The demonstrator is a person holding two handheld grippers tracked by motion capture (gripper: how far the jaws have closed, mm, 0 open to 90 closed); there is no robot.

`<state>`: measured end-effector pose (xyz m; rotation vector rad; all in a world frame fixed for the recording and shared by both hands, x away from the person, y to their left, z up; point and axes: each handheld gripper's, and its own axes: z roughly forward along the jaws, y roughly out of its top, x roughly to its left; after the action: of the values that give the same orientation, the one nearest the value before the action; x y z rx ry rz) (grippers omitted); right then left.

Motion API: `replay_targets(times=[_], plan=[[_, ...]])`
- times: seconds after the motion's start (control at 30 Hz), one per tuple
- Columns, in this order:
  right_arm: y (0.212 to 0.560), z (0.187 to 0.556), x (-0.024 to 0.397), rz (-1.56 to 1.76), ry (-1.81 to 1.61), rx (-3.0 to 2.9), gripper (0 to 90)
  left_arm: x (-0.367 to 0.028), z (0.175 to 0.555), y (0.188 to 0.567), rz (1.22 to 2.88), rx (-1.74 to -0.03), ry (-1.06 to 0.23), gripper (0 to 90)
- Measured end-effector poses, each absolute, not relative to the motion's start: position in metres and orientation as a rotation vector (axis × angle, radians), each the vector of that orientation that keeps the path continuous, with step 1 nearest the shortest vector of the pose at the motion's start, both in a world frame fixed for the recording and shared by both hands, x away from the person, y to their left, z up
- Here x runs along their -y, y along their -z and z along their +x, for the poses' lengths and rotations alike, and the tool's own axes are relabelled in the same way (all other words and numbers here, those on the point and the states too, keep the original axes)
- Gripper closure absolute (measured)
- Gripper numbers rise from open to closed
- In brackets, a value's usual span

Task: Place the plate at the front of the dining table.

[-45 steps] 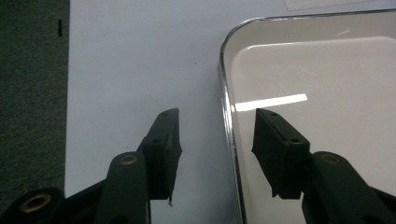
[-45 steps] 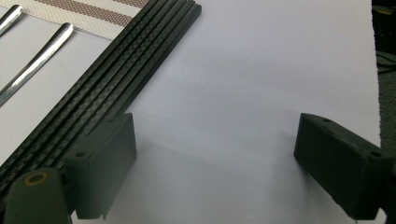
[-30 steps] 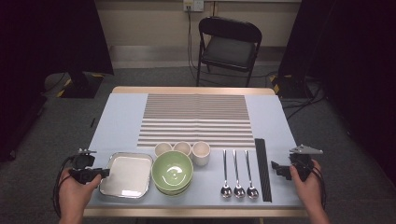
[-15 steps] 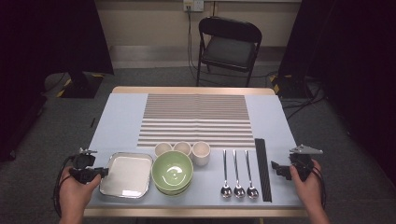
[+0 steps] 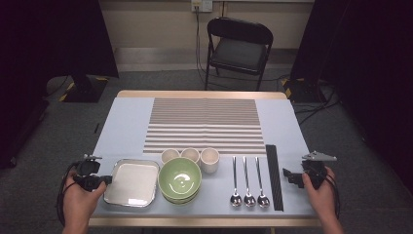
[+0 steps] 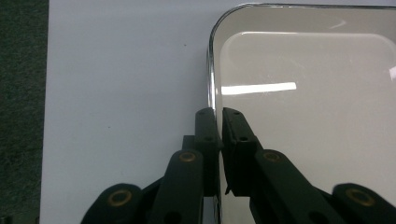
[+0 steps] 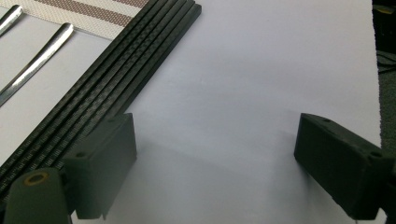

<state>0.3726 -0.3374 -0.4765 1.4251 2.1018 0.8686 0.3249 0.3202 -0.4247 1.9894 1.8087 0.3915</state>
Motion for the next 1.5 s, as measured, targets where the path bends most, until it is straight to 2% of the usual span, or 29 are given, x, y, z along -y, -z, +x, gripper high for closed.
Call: replay_targets(times=[0.93,1.0,1.07,1.1,1.13,1.27,1.3,1.33,1.5], plan=[[0.476,0.373,0.337,1.425,-0.868,-2.102,12.0,-0.325,0.324,0.418,1.926,-1.841,-0.362,90.0],[0.476,0.373,0.337,1.426,-0.867,-2.101,12.0,-0.326,0.324,0.419,1.936,-1.84,-0.388,90.0],[0.476,0.373,0.337,1.425,-0.869,-2.102,12.1,-0.328,0.323,0.419,1.919,-1.83,-0.377,88.3],[0.476,0.373,0.337,1.424,-0.867,-2.102,12.0,-0.328,0.323,0.419,1.913,-1.824,-0.387,81.2],[0.476,0.373,0.337,1.424,-0.867,-2.102,12.0,-0.328,0.323,0.419,1.91,-1.815,-0.392,81.2],[0.476,0.373,0.337,1.426,-0.868,-2.102,12.0,-0.324,0.325,0.423,1.937,-1.807,-0.359,82.1],[0.476,0.373,0.337,1.424,-0.868,-2.103,12.0,-0.322,0.326,0.424,1.943,-1.811,-0.362,82.1],[0.476,0.373,0.337,1.425,-0.867,-2.102,12.0,-0.321,0.327,0.426,1.957,-1.817,-0.381,85.7],[0.476,0.373,0.337,1.426,-0.868,-2.102,12.0,-0.321,0.329,0.426,1.961,-1.831,-0.379,86.2]])
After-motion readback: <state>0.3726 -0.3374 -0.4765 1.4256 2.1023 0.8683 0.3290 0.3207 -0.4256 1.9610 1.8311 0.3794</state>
